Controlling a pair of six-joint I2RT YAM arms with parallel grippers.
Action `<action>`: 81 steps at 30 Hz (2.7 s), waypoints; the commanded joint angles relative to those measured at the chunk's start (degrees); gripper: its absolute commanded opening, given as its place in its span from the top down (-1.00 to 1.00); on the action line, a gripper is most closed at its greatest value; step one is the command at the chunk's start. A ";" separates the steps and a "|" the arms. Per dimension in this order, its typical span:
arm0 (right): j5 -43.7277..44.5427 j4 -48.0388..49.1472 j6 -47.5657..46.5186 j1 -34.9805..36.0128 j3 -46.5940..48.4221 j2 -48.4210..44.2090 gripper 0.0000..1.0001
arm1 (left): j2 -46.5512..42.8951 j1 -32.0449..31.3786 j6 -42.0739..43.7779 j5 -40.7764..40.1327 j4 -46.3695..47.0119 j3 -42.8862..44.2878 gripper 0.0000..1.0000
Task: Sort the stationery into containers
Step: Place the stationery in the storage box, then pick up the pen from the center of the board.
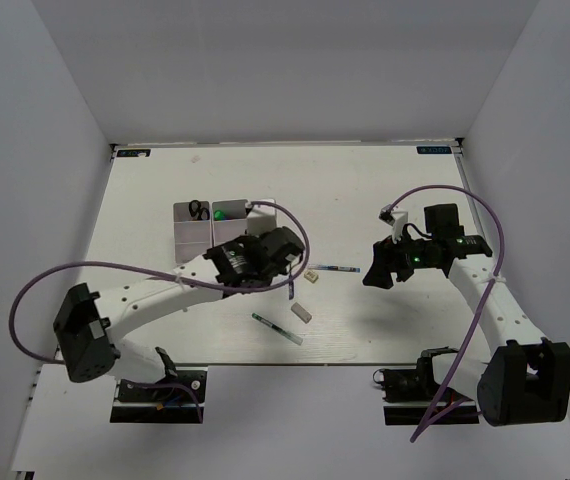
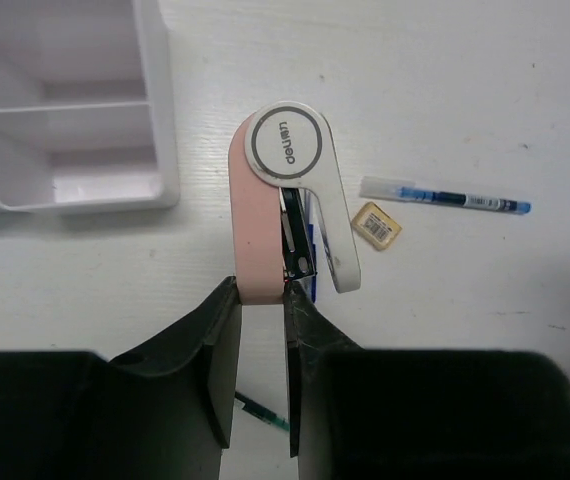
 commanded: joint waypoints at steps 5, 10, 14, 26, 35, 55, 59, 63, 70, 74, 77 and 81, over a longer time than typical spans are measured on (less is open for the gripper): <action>-2.19 -0.73 -0.45 -0.52 0.13 -2.08 -0.45 | -11.46 10.97 1.15 4.77 -10.56 0.63 1.00; -2.63 -0.82 -0.45 -0.44 0.05 -2.08 -0.45 | -14.97 26.61 0.63 17.70 -13.91 -0.17 1.00; -2.81 -0.73 -0.45 -0.35 0.13 -2.00 -0.45 | -13.93 36.97 0.19 27.64 -16.99 1.77 1.00; -2.99 -0.73 -0.62 -0.61 -0.04 -2.17 -0.45 | -7.34 50.09 2.82 42.42 -20.69 6.16 1.00; -2.99 -0.73 -1.06 -0.79 -0.30 -2.52 -0.45 | -1.62 53.87 3.96 44.71 -21.12 8.62 1.00; -3.42 -0.99 -1.33 -1.32 -0.39 -2.61 -0.45 | 7.96 57.92 6.87 47.35 -22.97 14.86 0.86; -3.69 -0.99 -1.33 -1.32 -0.39 -2.78 -0.45 | 9.71 58.71 7.30 47.78 -23.76 16.18 0.66; -3.69 -1.08 -1.24 -1.75 -0.39 -2.79 -0.45 | 10.77 58.80 7.48 48.05 -24.11 16.97 0.35; -4.04 -1.26 -1.33 -2.02 -0.31 -2.70 -0.45 | 11.04 58.97 7.57 48.58 -24.81 17.50 0.10; -4.22 -1.52 -1.50 -2.19 -0.30 -2.79 -0.45 | 10.08 58.71 7.66 50.06 -25.52 18.29 0.10; -3.69 -1.78 -3.17 -2.02 0.22 -2.70 -0.29 | 6.39 56.18 10.55 49.03 -25.26 17.94 0.61; -1.94 -0.04 -10.71 -0.53 0.75 -0.16 0.72 | -1.78 45.30 19.33 46.20 -21.58 12.87 1.00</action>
